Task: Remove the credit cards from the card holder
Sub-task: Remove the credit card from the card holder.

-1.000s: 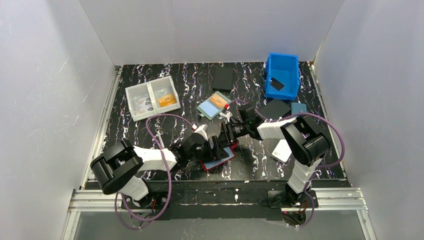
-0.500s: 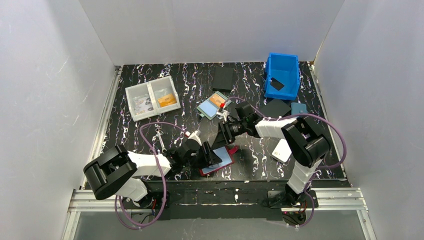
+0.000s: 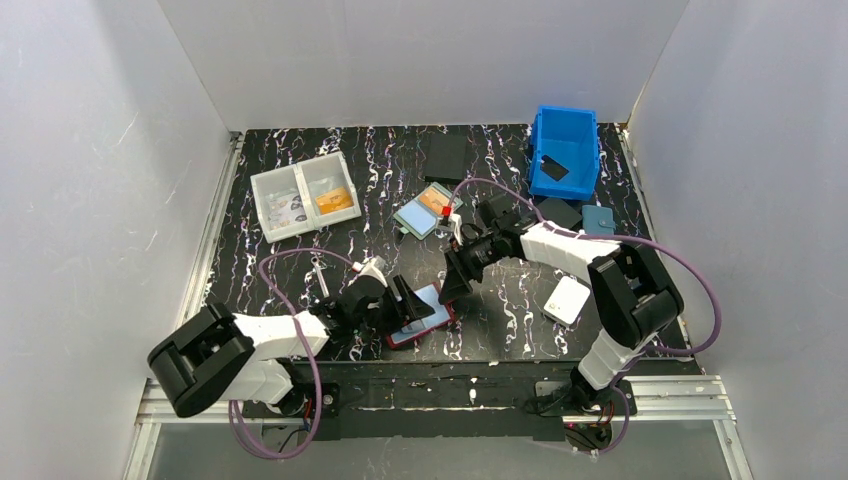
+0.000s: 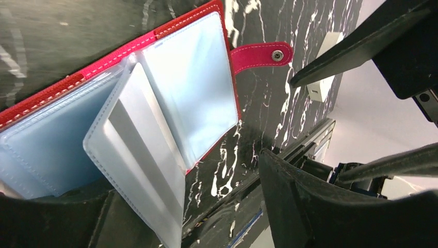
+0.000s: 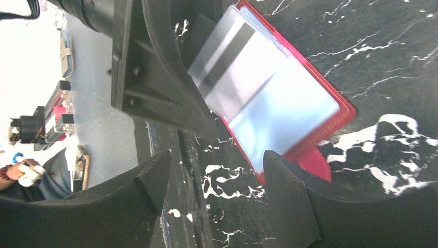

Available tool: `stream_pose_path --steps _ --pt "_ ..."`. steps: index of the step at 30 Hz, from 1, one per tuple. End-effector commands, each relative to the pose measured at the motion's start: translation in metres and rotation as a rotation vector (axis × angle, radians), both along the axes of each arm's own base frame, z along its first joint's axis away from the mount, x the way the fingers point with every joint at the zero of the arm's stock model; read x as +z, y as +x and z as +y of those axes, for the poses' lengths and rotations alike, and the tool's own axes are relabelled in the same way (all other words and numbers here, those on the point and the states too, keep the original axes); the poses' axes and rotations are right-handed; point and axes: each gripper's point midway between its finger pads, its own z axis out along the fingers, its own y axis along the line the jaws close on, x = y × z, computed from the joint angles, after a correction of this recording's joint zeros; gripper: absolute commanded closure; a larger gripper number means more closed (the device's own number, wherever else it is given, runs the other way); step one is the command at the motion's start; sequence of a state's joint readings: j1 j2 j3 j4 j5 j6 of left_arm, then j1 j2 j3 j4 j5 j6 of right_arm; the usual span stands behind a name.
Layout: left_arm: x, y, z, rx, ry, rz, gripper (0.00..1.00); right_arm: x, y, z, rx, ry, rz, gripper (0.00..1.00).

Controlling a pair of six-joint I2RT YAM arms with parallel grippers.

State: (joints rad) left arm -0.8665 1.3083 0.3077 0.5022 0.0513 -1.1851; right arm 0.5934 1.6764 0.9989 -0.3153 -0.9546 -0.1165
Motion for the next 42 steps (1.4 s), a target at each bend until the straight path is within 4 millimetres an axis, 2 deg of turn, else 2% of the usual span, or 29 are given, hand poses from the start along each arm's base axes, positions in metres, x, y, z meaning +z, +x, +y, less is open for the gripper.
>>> stream_pose_path --steps 1,6,9,12,17,21,26,28,31,33,37,42 --pt "-0.052 -0.022 0.061 0.063 0.220 0.104 0.37 0.007 0.008 -0.013 0.002 0.024 -0.068 0.26" --pt "-0.047 -0.027 0.063 0.059 0.169 0.120 0.40 0.008 0.004 -0.014 0.019 0.050 -0.048 0.28" --pt "-0.045 -0.027 0.063 0.058 0.161 0.116 0.45 0.007 -0.003 -0.011 0.040 0.068 -0.019 0.31" --pt "-0.043 -0.025 0.062 0.058 0.157 0.109 0.51 0.005 -0.009 -0.007 0.058 0.073 0.001 0.36" --pt "-0.043 -0.021 0.060 0.055 0.172 0.106 0.70 0.004 -0.013 -0.004 0.068 0.074 0.014 0.44" --pt "-0.045 -0.021 0.060 0.051 0.186 0.111 0.72 0.002 -0.013 -0.004 0.064 0.069 0.011 0.44" --pt "-0.039 -0.021 0.060 0.038 0.187 0.096 0.95 -0.005 -0.020 0.000 0.087 0.049 0.022 0.45" --pt "-0.034 -0.021 0.060 0.033 0.182 0.080 0.93 -0.007 -0.024 0.003 0.101 0.042 0.021 0.45" --pt "-0.029 -0.022 0.065 0.029 0.197 0.076 0.69 -0.012 -0.029 0.006 0.116 0.026 0.019 0.45" --pt "-0.027 -0.024 0.072 0.042 0.226 0.087 0.60 -0.017 -0.031 0.007 0.119 0.010 0.021 0.46" --pt "-0.022 -0.029 0.081 0.030 0.271 0.097 0.56 -0.030 -0.039 0.011 0.125 -0.025 0.048 0.49" --pt "-0.024 -0.034 0.088 0.042 0.275 0.109 0.57 -0.041 -0.043 0.014 0.130 -0.064 0.065 0.54"
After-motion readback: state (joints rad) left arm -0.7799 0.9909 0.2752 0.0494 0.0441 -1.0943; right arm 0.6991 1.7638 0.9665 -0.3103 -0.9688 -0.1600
